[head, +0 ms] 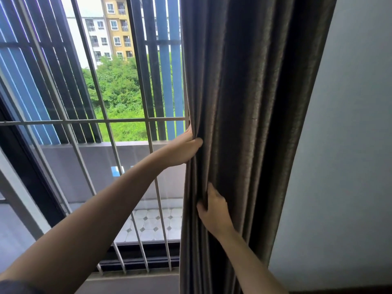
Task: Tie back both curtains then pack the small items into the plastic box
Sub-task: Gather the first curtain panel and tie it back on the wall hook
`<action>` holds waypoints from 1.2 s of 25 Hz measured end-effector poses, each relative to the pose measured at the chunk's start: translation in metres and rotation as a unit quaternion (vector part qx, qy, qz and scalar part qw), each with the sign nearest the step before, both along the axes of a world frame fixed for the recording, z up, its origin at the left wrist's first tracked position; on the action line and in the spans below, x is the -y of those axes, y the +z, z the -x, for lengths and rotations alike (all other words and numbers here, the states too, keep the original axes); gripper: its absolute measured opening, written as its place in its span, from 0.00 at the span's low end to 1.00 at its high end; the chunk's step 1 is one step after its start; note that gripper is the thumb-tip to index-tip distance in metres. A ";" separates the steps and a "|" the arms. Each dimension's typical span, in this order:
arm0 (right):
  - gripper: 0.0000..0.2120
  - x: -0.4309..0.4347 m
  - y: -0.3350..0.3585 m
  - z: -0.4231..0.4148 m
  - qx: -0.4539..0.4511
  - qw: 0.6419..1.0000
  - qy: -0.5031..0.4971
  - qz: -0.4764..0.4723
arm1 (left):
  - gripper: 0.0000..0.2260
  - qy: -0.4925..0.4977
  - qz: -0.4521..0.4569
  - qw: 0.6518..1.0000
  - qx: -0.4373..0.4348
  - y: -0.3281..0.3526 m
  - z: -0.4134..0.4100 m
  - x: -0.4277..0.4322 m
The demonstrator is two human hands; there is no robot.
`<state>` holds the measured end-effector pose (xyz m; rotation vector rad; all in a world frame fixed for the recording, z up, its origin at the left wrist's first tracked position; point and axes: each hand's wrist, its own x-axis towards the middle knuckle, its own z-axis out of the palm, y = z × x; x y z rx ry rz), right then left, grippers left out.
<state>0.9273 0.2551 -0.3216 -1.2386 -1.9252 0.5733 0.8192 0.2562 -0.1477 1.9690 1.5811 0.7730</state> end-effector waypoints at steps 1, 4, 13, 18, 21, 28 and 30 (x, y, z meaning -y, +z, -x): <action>0.21 -0.003 0.000 -0.001 0.002 1.000 -0.001 0.000 | 0.18 -0.011 0.009 1.000 0.020 -0.001 -0.001 -0.001; 0.21 -0.009 0.003 0.000 0.021 1.000 -0.011 -0.003 | 0.09 -0.020 0.029 0.996 0.077 -0.005 -0.006 -0.001; 0.24 0.018 0.059 -0.007 -0.076 0.951 -0.143 -0.262 | 0.24 0.044 -0.107 0.989 -0.090 -0.008 -0.014 -0.018; 0.34 -0.019 0.161 -0.028 -0.184 0.938 -0.175 -0.236 | 0.22 0.025 -0.102 0.992 -0.066 -0.005 -0.010 -0.011; 0.36 -0.038 0.141 -0.022 -0.092 0.973 -0.126 -0.168 | 0.20 0.028 -0.087 0.996 -0.025 -0.007 -0.008 -0.013; 0.29 -0.030 -0.009 -0.008 0.032 0.999 -0.009 0.037 | 0.24 0.018 -0.035 0.999 -0.002 -0.008 -0.003 -0.021; 0.29 -0.032 -0.012 -0.009 0.000 0.999 0.011 0.044 | 0.25 0.021 -0.012 1.000 0.008 -0.006 -0.009 -0.019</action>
